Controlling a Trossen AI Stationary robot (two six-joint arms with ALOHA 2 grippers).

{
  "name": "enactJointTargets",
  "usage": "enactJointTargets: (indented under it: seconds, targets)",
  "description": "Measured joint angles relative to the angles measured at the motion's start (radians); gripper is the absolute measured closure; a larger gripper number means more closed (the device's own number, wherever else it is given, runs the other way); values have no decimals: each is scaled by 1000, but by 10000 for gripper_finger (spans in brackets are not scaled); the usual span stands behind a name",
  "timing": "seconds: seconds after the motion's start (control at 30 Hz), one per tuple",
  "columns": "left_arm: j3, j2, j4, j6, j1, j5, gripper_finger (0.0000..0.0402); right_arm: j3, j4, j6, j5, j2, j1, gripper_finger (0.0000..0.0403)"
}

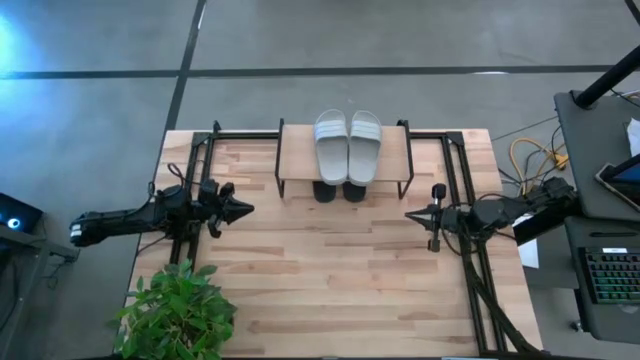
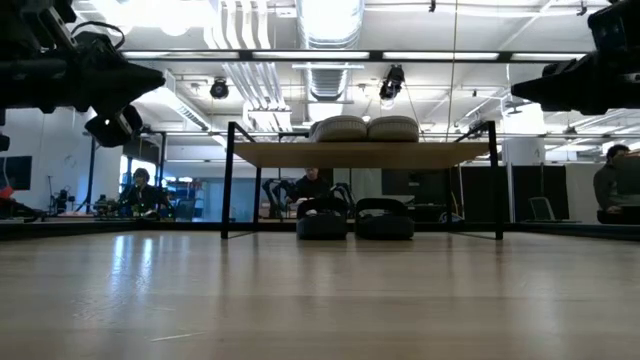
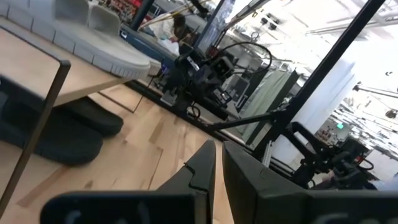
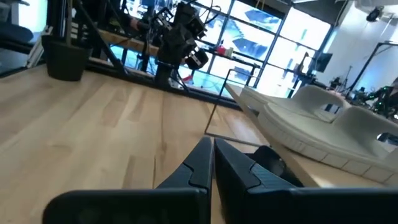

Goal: Pick and place slides into the shelf
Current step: Return to Home Position

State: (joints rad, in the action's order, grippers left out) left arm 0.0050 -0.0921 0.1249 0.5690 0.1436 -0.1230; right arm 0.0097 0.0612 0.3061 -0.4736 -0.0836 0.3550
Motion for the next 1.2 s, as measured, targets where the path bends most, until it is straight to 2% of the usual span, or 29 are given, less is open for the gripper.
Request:
enactJointTargets:
  seconds: [0.13, 0.6, 1.2]
  targets:
    - [0, -8, 2, 0, -1, 0, 387, 0, 0, -62, 0, -5, 0, 394]
    - [0, -39, 0, 0, 0, 0, 387, 0, 0, -455, 1, -5, 0, 394]
    - [0, -43, 0, 0, 0, 0, 387, 0, 0, -489, 1, -5, 0, 394]
